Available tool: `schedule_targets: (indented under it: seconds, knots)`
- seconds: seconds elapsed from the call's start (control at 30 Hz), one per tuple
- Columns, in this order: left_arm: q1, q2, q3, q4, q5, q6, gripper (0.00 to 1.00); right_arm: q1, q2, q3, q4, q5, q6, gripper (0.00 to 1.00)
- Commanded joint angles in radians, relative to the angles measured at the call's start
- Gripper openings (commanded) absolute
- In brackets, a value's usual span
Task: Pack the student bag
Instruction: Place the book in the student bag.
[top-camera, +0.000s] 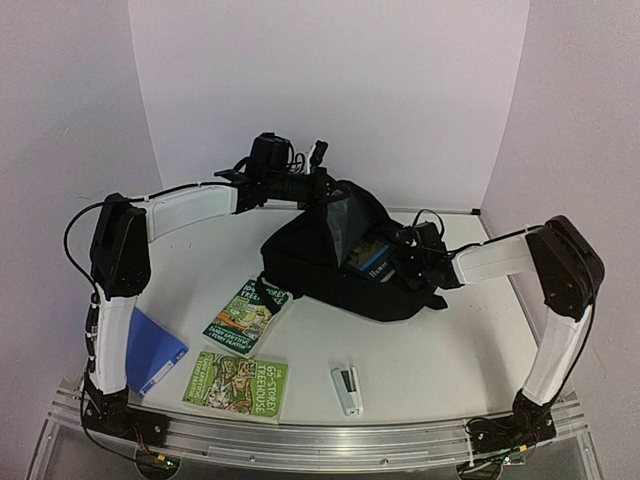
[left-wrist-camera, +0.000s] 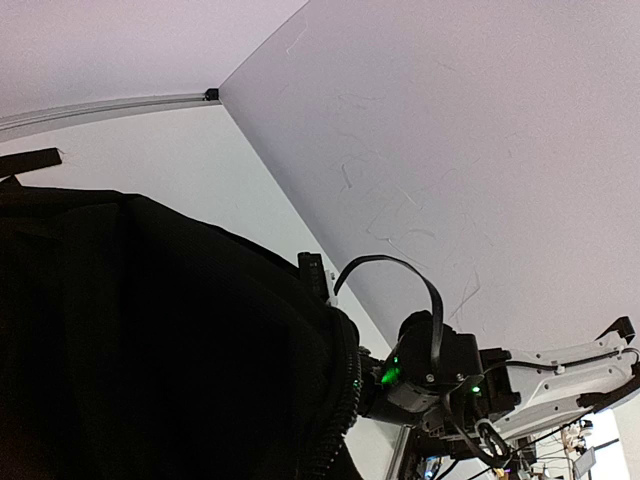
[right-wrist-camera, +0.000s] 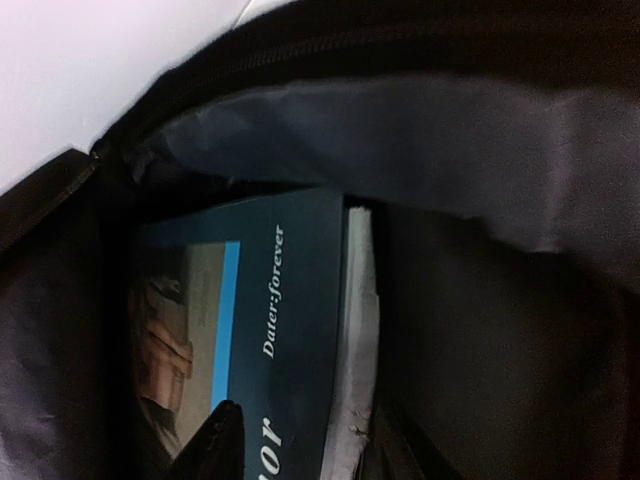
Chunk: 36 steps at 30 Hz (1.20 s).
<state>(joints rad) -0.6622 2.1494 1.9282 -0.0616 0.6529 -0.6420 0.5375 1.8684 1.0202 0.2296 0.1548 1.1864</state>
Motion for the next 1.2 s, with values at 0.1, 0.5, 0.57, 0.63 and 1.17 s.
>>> schedule_targets:
  seconds: [0.1, 0.5, 0.57, 0.63, 1.17]
  knots:
    - [0.029, 0.004, 0.018, 0.033, 0.024, -0.018, 0.00, 0.028, 0.080, 0.118, 0.000, -0.041, -0.030, 0.26]
    - [0.134, 0.003, -0.101, 0.047, -0.011, -0.040, 0.00, 0.036, 0.063, 0.136, 0.039, -0.018, -0.094, 0.30]
    - [0.160, 0.012, -0.112, 0.028, -0.035, -0.032, 0.00, 0.036, 0.021, 0.117, 0.038, -0.007, -0.104, 0.34]
    - [0.184, 0.026, -0.120, 0.001, -0.063, -0.019, 0.01, 0.037, -0.025, 0.099, 0.025, 0.011, -0.123, 0.39]
    - [0.244, -0.092, -0.236, -0.089, -0.078, 0.112, 0.82, 0.037, -0.449, 0.032, -0.164, -0.119, -0.425, 0.77]
